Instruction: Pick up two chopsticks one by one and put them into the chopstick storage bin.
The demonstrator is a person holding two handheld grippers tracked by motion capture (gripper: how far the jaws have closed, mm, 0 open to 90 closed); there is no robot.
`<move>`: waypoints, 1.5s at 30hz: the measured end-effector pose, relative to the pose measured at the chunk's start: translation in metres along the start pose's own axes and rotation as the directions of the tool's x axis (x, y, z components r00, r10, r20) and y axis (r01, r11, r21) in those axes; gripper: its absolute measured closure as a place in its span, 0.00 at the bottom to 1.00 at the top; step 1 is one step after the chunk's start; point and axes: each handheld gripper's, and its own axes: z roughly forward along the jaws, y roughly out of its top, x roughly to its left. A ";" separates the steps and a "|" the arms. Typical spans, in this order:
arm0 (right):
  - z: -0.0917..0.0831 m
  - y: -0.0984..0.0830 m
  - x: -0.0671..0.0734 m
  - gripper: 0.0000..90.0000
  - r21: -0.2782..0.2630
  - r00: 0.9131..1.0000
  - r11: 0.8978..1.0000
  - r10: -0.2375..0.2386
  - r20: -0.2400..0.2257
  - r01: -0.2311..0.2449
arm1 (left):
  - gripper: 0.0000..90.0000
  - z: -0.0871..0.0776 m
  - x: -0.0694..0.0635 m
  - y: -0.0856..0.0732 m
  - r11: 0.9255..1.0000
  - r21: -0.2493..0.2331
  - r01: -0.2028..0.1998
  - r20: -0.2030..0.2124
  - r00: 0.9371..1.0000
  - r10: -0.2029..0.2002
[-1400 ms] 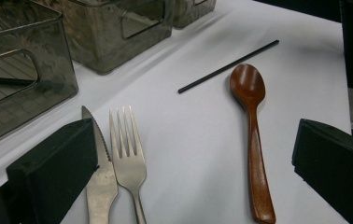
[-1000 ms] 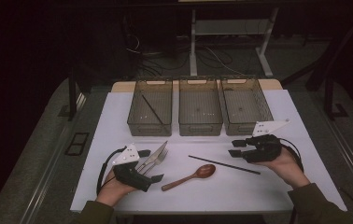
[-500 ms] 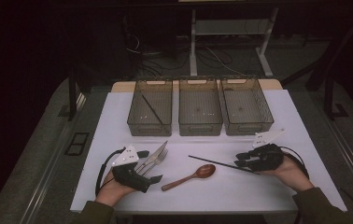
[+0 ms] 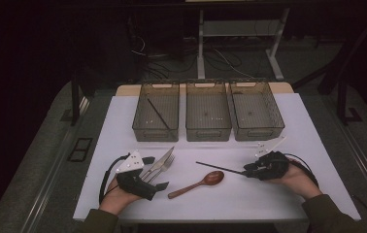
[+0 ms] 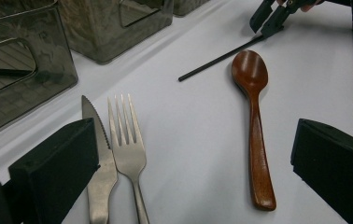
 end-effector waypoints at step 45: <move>-0.002 -0.002 -0.005 0.94 -0.032 1.000 0.999 0.022 0.008 -0.021 | 0.00 0.000 -0.001 0.000 1.000 0.000 -0.003 0.005 1.000 0.003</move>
